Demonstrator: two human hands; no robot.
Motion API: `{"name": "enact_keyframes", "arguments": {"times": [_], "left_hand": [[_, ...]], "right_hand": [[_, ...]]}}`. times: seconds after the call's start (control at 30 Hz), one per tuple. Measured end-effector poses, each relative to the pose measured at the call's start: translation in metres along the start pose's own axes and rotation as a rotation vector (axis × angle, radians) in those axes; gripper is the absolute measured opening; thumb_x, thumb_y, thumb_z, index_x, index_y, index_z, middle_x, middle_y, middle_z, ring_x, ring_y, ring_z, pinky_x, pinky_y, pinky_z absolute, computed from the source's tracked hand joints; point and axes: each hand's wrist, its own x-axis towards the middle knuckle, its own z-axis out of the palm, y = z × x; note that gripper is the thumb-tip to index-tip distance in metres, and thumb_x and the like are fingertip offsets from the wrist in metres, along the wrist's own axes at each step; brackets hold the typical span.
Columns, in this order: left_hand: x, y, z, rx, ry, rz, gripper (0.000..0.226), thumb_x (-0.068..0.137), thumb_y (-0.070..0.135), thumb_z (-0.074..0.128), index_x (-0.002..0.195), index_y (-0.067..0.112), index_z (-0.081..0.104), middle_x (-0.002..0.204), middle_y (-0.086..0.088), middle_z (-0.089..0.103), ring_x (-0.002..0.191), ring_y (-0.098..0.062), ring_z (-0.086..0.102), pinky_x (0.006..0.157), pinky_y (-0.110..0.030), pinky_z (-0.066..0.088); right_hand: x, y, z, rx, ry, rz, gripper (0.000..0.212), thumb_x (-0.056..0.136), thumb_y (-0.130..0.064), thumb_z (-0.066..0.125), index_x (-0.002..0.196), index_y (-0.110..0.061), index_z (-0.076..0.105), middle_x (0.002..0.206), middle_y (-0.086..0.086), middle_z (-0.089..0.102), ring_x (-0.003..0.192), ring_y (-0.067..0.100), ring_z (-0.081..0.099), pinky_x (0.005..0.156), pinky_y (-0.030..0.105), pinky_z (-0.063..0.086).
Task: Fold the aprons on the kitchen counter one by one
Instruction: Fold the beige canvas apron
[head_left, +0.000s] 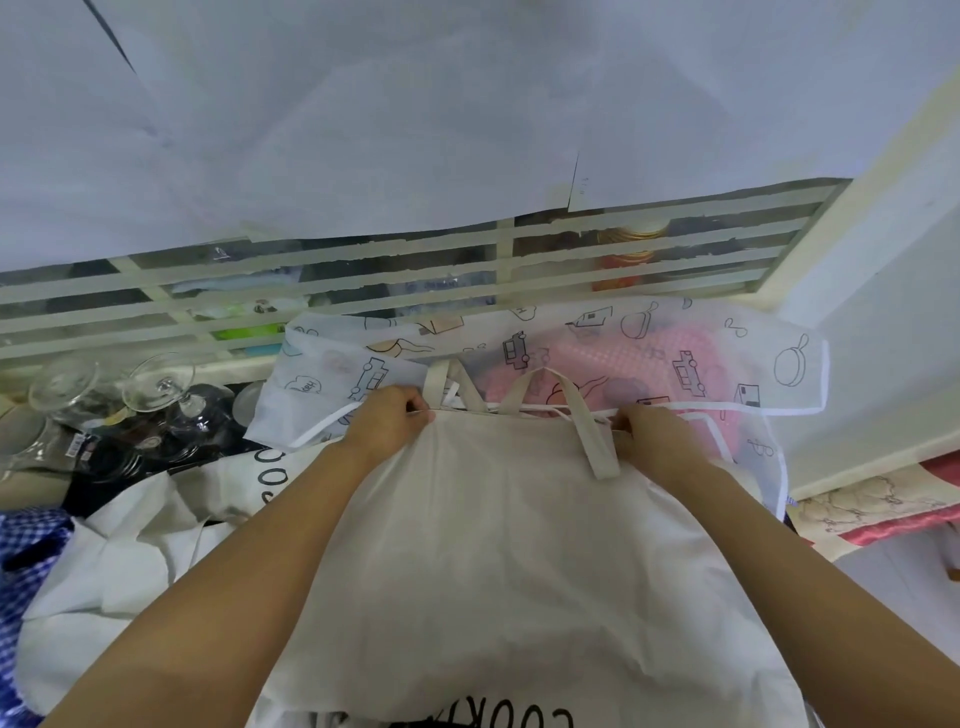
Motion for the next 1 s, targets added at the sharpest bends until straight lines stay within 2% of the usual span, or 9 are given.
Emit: {"name": "enact_keyframes", "arguments": {"times": [0.17,0.3,0.43,0.63,0.73,0.8,0.87,0.93,1.0], "left_hand": [[0.006,-0.006,0.003,-0.053,-0.021,-0.033,0.014,0.085,0.02,0.069,0.073,0.018,0.064,0.08,0.003,0.065,0.076,-0.013,0.058,0.066,-0.024,0.042],[0.009,-0.01,0.001,-0.105,-0.012,-0.025,0.008,0.083,0.016,0.071,0.078,0.018,0.065,0.085,-0.001,0.068,0.08,-0.015,0.062,0.065,-0.018,0.043],[0.007,-0.013,-0.003,-0.143,-0.023,0.008,0.011,0.082,0.014,0.072,0.08,0.019,0.063,0.084,-0.002,0.067,0.076,-0.014,0.059,0.065,-0.017,0.043],[0.007,-0.015,-0.014,-0.142,-0.009,0.006,0.025,0.084,0.015,0.071,0.075,0.018,0.048,0.075,0.002,0.054,0.066,-0.01,0.048,0.057,-0.015,0.036],[0.008,-0.012,-0.014,-0.078,0.028,-0.004,0.022,0.088,0.018,0.066,0.078,0.015,0.048,0.072,0.004,0.051,0.068,-0.014,0.049,0.056,-0.019,0.034],[0.007,-0.007,-0.012,0.068,0.033,0.002,0.016,0.091,0.018,0.061,0.084,0.012,0.048,0.075,0.001,0.054,0.077,-0.023,0.056,0.056,-0.025,0.035],[0.0,0.001,-0.01,0.193,0.144,0.021,0.006,0.091,0.01,0.056,0.091,0.006,0.052,0.085,-0.011,0.059,0.085,-0.031,0.058,0.064,-0.032,0.039],[-0.015,0.015,-0.003,0.3,0.364,0.155,0.009,0.083,0.004,0.055,0.091,-0.001,0.057,0.089,-0.021,0.058,0.084,-0.037,0.056,0.069,-0.04,0.044],[-0.042,0.035,0.017,0.287,0.389,0.305,0.015,0.08,0.008,0.056,0.092,0.0,0.059,0.089,-0.019,0.058,0.081,-0.037,0.056,0.069,-0.043,0.046]], "right_hand": [[0.004,-0.003,0.006,0.306,0.049,-0.049,0.009,0.084,-0.013,0.064,0.09,-0.019,0.066,0.078,-0.003,0.064,0.075,0.017,0.059,0.063,0.023,0.044],[0.007,-0.002,0.006,0.362,0.053,-0.07,0.008,0.083,-0.01,0.068,0.082,-0.017,0.072,0.078,-0.002,0.066,0.074,0.016,0.06,0.069,0.025,0.045],[0.011,-0.01,-0.001,0.414,0.013,-0.084,0.01,0.083,-0.009,0.066,0.081,-0.018,0.07,0.075,-0.005,0.065,0.067,0.009,0.057,0.058,0.015,0.04],[0.028,-0.03,-0.036,0.139,-0.117,-0.099,0.019,0.089,-0.008,0.057,0.095,-0.009,0.075,0.084,0.004,0.065,0.076,0.015,0.054,0.052,0.006,0.036],[0.041,-0.047,-0.067,-0.017,-0.268,-0.069,0.023,0.091,-0.014,0.057,0.108,-0.006,0.071,0.104,0.009,0.068,0.091,0.019,0.058,0.075,0.017,0.042],[0.054,-0.058,-0.071,-0.146,-0.321,-0.039,0.029,0.093,-0.02,0.057,0.114,-0.003,0.067,0.108,0.012,0.066,0.096,0.022,0.056,0.089,0.026,0.042],[0.061,-0.07,-0.065,-0.289,-0.303,-0.019,0.042,0.094,-0.015,0.053,0.134,-0.005,0.051,0.118,0.01,0.058,0.103,0.024,0.052,0.098,0.032,0.041],[0.065,-0.076,-0.054,-0.311,-0.225,0.017,0.06,0.092,-0.009,0.053,0.147,-0.009,0.03,0.144,0.007,0.043,0.117,0.026,0.05,0.101,0.036,0.041],[0.058,-0.078,-0.044,-0.333,-0.152,0.052,0.044,0.09,-0.005,0.054,0.134,-0.004,0.047,0.134,0.01,0.053,0.119,0.028,0.053,0.097,0.038,0.044]]}}
